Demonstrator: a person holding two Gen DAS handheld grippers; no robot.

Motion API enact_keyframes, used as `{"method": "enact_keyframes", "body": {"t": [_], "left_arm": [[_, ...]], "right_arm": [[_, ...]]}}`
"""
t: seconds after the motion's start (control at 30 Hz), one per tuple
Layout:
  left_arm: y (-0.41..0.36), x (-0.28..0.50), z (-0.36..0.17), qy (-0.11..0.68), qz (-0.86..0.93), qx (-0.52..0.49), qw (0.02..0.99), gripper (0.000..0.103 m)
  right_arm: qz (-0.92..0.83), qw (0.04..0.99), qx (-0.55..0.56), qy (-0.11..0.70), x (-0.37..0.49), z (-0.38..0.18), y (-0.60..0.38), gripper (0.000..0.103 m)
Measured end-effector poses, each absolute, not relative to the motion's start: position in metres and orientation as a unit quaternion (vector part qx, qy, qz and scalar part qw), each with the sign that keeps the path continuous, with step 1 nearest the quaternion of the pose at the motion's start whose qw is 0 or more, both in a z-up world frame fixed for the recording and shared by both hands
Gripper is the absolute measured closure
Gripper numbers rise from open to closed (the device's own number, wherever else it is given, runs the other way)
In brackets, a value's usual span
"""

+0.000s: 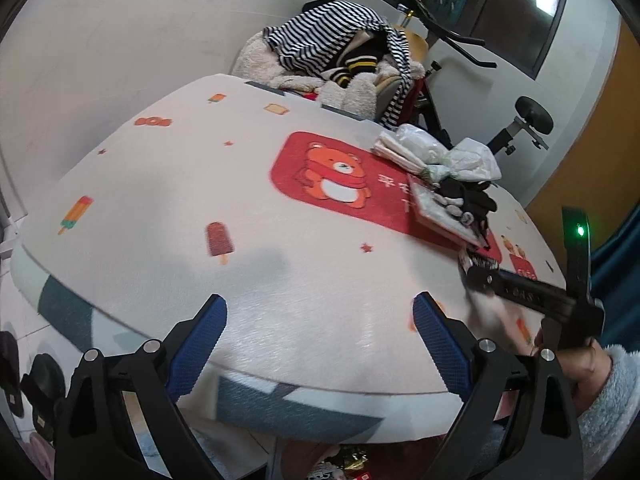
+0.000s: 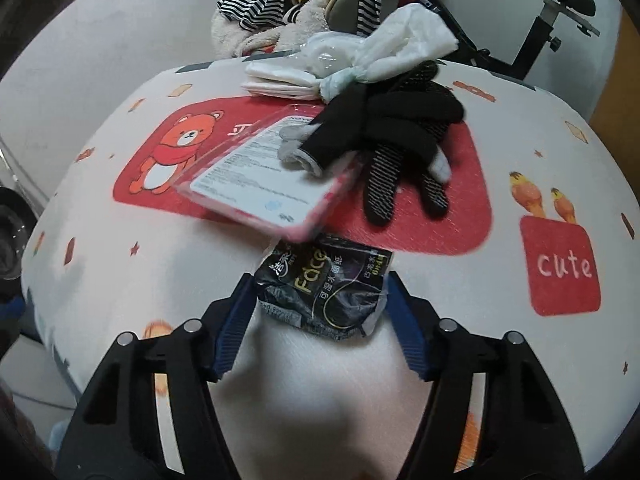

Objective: Collect trash
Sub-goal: 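Move the right tool to the black Face packet and grasp it, then grasp the clear plastic card packet with the left tool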

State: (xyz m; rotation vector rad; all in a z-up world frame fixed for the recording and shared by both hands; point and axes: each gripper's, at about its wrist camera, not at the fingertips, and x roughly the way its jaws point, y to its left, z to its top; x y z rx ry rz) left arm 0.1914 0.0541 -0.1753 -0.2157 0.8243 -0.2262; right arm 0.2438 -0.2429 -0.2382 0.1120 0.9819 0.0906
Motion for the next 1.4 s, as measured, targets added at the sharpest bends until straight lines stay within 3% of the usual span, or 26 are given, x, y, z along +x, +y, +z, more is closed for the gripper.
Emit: {"method": "enact_keyframes", "body": {"t": [0.5,0.8,1.27,1.4], "left_arm": [[-0.001,0.215,-0.161,0.420,-0.152,-0.140,0.884,0.021],[-0.027,0.243,-0.171,0.443,-0.167,-0.190,0.860,0.037],[-0.050,0.317,-0.215,0.482,-0.148,-0.335,0.796,0.038],[-0.055,0.329,-0.227,0.489,-0.139,-0.349,0.788,0.051]], "right_arm": [[0.035,0.902,0.066,0.425,0.187,-0.215,-0.329,0.038],[0.040,0.912,0.073,0.402,0.174,-0.214,-0.343,0.038],[0.038,0.909,0.088,0.405,0.174,-0.224,-0.353,0.038],[0.034,0.907,0.091,0.410,0.174,-0.227,-0.356,0.038]]}}
